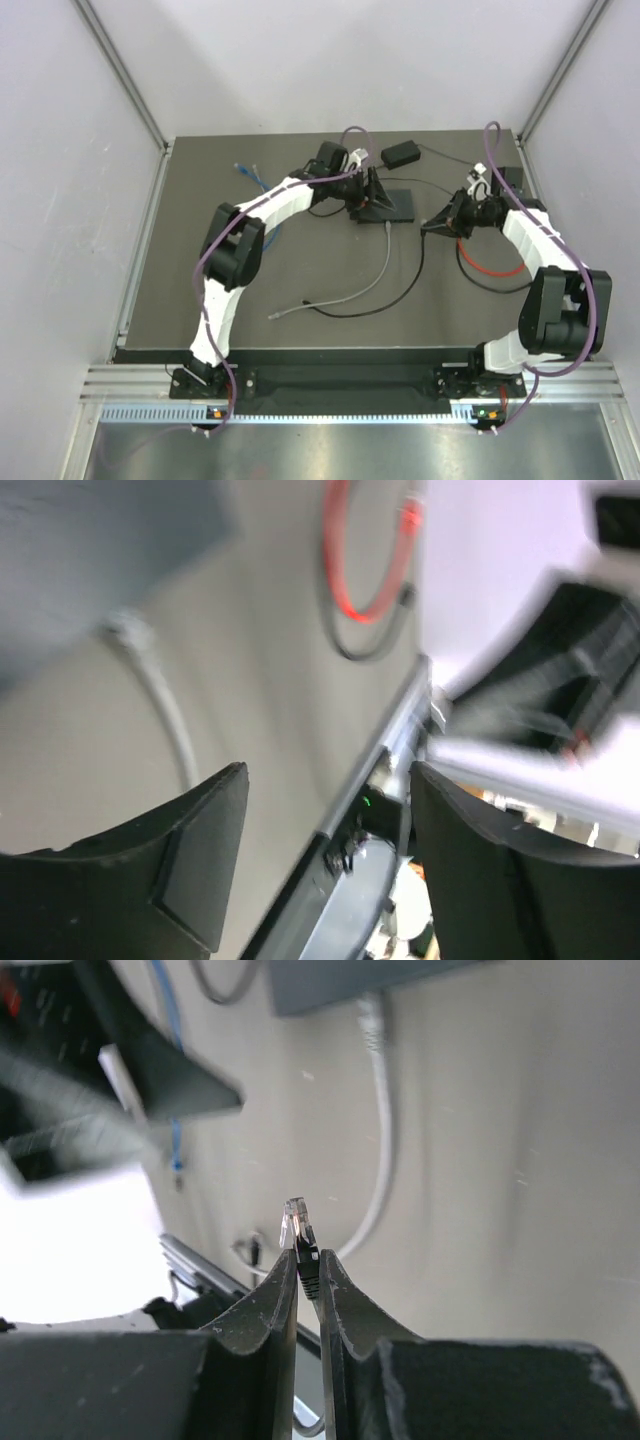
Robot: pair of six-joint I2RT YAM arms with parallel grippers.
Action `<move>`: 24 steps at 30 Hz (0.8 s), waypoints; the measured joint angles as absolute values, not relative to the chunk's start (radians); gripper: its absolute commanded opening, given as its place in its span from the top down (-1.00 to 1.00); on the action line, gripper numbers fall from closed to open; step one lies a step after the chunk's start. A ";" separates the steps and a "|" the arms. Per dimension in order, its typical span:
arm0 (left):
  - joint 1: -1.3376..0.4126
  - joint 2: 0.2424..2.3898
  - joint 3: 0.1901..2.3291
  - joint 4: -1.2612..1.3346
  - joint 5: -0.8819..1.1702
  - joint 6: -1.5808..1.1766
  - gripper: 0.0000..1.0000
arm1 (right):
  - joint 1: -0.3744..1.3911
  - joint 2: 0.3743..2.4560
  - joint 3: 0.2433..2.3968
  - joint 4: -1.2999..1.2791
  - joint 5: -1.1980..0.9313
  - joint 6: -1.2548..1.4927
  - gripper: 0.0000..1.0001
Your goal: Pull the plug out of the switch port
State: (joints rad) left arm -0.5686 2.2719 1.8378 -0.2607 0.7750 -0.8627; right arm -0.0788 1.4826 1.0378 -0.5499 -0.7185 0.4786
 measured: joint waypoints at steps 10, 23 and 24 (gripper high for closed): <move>-0.657 1.979 1.684 -0.219 0.868 -0.647 -0.54 | 0.007 1.473 1.263 -0.542 -0.772 0.618 1.00; -0.724 1.983 1.734 -0.536 0.773 -0.365 1.00 | 0.083 1.478 1.356 -0.510 -0.820 0.744 0.92; -0.724 1.979 1.736 -0.550 0.757 -0.356 1.00 | 0.084 1.480 1.356 -0.510 -0.820 0.747 0.84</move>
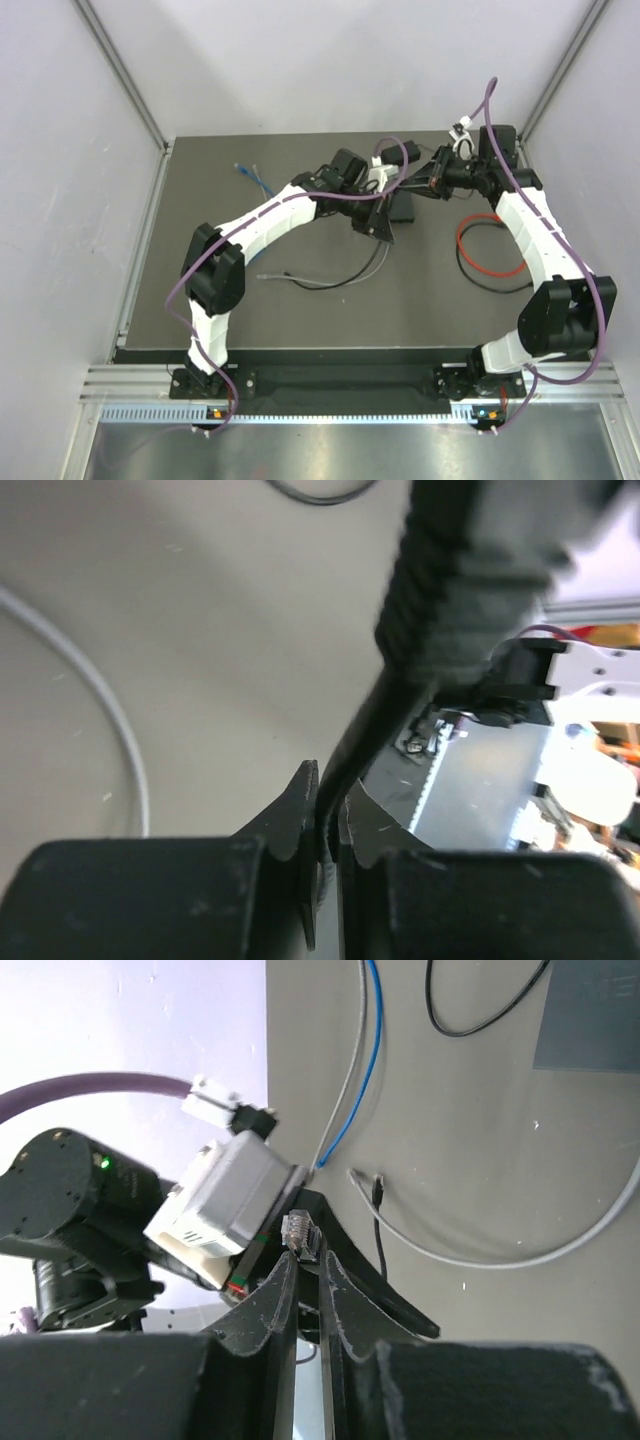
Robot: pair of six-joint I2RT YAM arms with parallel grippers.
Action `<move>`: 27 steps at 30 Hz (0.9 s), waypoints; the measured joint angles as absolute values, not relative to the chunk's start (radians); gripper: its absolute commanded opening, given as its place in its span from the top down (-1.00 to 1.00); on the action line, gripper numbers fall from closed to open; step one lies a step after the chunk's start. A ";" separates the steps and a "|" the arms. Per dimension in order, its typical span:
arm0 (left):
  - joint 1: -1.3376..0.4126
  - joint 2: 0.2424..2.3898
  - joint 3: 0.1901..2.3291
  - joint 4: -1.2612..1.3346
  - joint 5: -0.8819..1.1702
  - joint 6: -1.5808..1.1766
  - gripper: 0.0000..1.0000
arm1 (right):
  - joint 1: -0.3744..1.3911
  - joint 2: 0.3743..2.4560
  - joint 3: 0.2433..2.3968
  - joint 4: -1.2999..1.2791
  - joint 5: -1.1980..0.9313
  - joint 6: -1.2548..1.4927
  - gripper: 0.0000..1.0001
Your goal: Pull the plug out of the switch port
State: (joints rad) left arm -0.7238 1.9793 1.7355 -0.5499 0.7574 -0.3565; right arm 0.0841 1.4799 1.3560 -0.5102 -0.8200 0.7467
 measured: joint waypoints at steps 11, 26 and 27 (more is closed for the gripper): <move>-0.721 1.876 1.951 -0.734 0.506 -0.394 1.00 | 0.085 1.522 1.449 -0.717 -0.651 0.587 0.23; -0.493 1.798 2.178 -0.937 -0.195 -0.440 1.00 | 0.083 1.539 1.448 -0.812 -0.621 0.515 0.21; -0.483 1.803 2.170 -0.937 -0.203 -0.440 1.00 | 0.083 1.539 1.448 -0.815 -0.621 0.515 0.21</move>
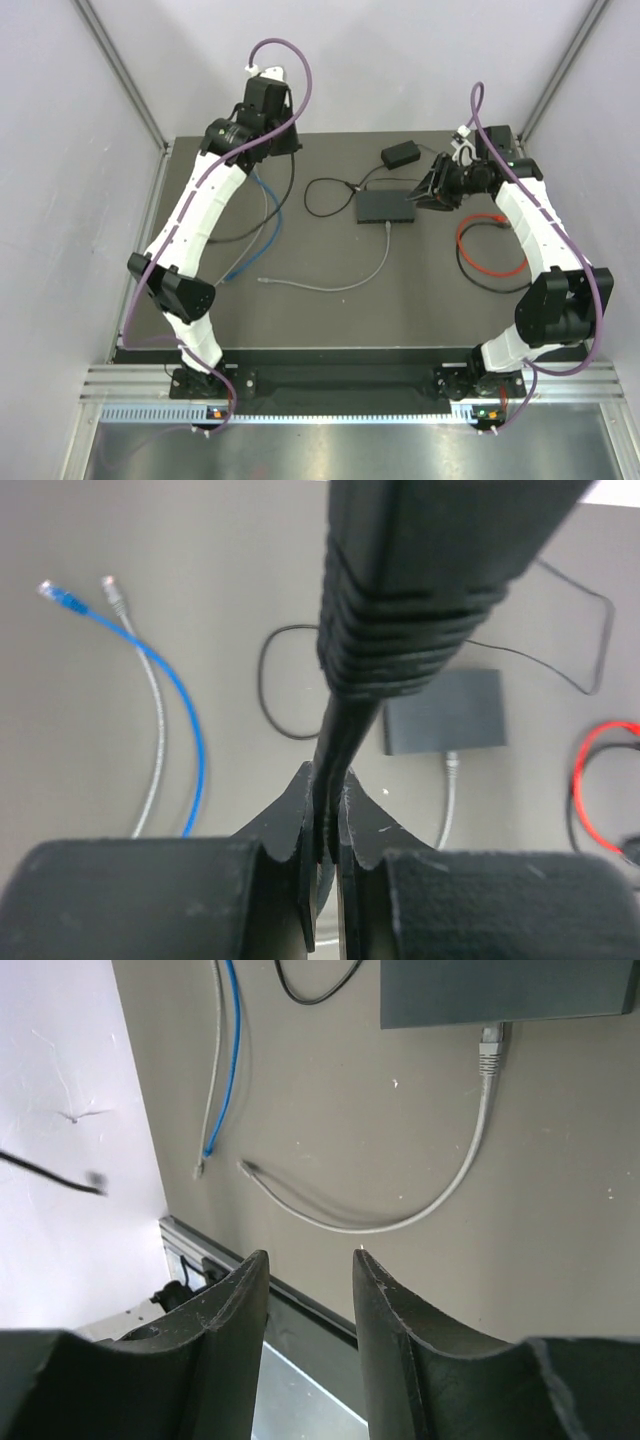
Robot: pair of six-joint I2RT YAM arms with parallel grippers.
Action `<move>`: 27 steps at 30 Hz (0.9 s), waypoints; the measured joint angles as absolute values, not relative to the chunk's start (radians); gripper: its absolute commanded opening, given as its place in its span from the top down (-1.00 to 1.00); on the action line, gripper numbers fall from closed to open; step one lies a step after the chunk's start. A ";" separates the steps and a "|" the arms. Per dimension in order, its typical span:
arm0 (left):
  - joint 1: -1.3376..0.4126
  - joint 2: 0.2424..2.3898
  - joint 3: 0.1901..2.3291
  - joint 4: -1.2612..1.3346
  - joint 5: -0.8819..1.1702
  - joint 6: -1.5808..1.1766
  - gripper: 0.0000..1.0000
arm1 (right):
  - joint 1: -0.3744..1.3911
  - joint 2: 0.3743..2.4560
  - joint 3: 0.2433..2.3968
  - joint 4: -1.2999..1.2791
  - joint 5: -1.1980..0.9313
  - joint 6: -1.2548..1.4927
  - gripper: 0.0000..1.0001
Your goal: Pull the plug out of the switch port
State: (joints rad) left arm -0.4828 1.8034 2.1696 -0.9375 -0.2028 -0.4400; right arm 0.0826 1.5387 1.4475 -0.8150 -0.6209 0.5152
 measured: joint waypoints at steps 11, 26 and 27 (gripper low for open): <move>-0.314 2.009 2.181 -0.864 -0.218 -0.481 1.00 | 0.083 1.511 1.365 -0.825 -0.610 0.511 0.21; -0.166 2.366 2.259 -0.748 -0.201 -0.654 0.43 | 0.083 1.480 1.334 -0.862 -0.575 0.506 0.20; -0.165 2.377 2.263 -0.741 -0.198 -0.660 0.22 | 0.083 1.481 1.333 -0.862 -0.575 0.505 0.20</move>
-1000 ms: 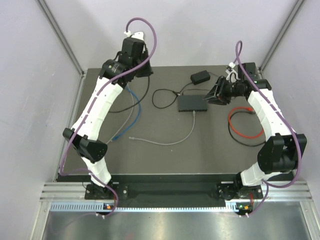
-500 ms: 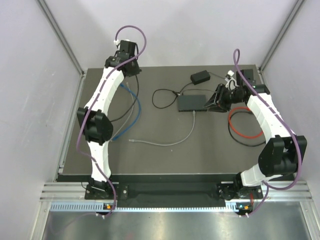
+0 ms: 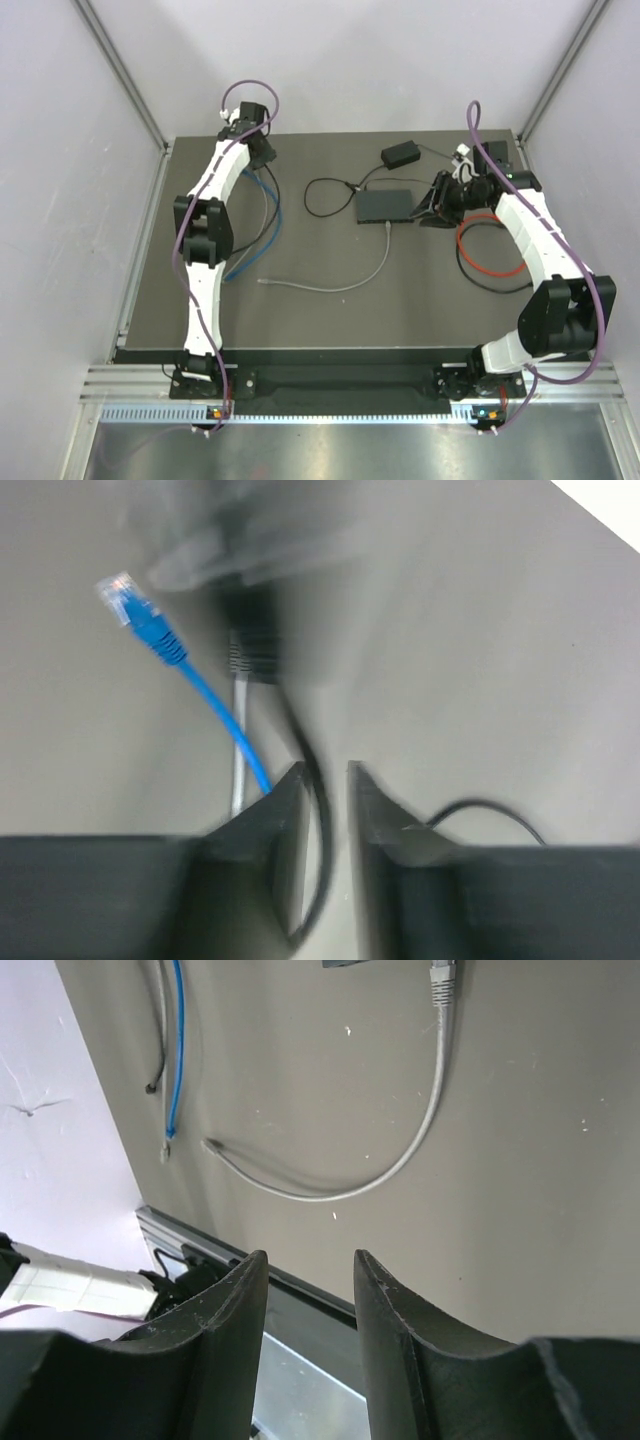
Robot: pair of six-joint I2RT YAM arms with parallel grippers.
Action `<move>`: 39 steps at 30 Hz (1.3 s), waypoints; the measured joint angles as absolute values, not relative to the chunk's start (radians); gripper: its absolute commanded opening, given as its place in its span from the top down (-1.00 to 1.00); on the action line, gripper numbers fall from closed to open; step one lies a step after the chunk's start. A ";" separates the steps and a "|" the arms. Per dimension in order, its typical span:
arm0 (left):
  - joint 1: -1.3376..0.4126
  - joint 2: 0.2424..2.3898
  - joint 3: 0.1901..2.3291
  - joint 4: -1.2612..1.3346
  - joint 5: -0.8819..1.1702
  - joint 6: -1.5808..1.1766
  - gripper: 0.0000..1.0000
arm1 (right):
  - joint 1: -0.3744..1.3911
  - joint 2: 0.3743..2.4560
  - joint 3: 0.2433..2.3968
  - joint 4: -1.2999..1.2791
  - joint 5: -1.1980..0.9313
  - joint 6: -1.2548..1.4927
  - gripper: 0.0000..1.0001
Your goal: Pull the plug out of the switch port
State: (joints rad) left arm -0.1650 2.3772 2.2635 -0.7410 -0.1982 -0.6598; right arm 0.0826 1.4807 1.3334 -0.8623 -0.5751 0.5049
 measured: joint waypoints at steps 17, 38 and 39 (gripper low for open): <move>-0.228 2.254 2.120 -0.626 -0.018 -0.640 -0.15 | 0.083 1.624 1.201 -0.633 -0.602 0.513 0.17; -0.524 2.423 1.976 -0.213 0.516 -0.640 0.08 | 0.083 1.922 1.059 0.044 -0.656 0.772 0.41; -0.530 2.434 1.977 -0.209 0.524 -0.654 0.11 | 0.083 1.927 1.058 0.048 -0.656 0.772 0.40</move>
State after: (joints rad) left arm -0.5297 2.4344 1.9766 -0.2089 0.5243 -0.6544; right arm 0.0830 1.9274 1.0576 0.0479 -0.6556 0.7715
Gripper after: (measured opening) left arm 0.464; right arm 0.301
